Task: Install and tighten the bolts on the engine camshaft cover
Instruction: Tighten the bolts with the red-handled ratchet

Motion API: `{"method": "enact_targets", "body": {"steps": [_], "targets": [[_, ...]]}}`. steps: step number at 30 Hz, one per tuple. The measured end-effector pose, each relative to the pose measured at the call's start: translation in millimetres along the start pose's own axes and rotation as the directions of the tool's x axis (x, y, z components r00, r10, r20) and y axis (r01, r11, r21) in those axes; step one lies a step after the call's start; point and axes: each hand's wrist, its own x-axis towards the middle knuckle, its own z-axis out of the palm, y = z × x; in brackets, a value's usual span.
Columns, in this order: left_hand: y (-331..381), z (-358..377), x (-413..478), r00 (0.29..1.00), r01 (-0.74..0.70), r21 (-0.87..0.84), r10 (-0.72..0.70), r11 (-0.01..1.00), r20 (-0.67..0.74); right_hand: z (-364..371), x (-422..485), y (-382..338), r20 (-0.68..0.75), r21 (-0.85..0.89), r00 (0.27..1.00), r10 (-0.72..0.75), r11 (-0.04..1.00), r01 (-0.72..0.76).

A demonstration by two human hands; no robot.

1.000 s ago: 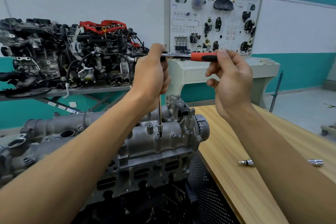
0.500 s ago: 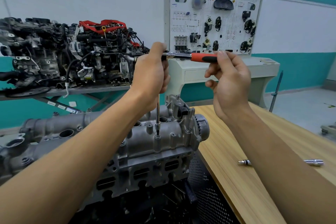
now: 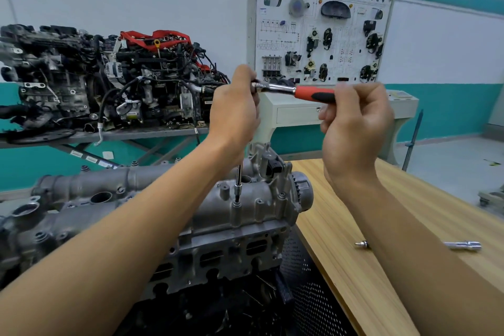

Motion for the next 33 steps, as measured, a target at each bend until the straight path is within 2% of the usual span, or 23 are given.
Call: {"method": "enact_targets", "body": {"steps": [3,7,17,19,23,25,30,33], "targets": [[4.3,-2.0,-1.2,1.0,0.016,-0.062,-0.015,0.998,0.018,6.2,-15.8,-15.5,-0.028,0.018,0.996,-0.087,0.996,0.088],[7.0,-4.2,-1.0,0.999,0.04,-0.028,-0.039,0.999,0.035,7.8,-30.8,-27.1,0.002,0.002,0.985,-0.172,0.985,0.172],[4.8,-7.3,-3.3,0.997,0.037,-0.018,-0.036,0.999,0.068,-5.2,-12.1,-19.4,0.142,0.012,0.974,-0.178,0.984,0.178],[3.2,-5.7,1.5,0.997,0.038,-0.012,-0.037,0.999,0.064,-5.5,-4.9,-11.3,0.153,0.021,0.979,-0.135,0.991,0.133],[6.5,-2.0,12.8,0.995,0.085,0.027,-0.087,0.996,0.049,5.5,12.9,0.1,0.107,-0.062,0.993,0.049,0.997,-0.043],[7.9,-2.5,11.7,0.995,0.09,0.017,-0.091,0.996,0.047,8.3,17.5,-2.2,0.11,-0.047,0.991,0.078,0.996,-0.073],[28.4,-4.8,-6.4,0.988,-0.055,-0.101,0.069,0.993,0.139,2.9,2.4,-22.4,0.164,0.152,0.981,-0.104,0.985,0.079],[39.3,8.7,-9.9,0.973,-0.127,-0.105,0.145,0.986,0.179,-2.9,11.1,-31.1,0.133,0.184,0.983,-0.124,0.978,0.099]]}}
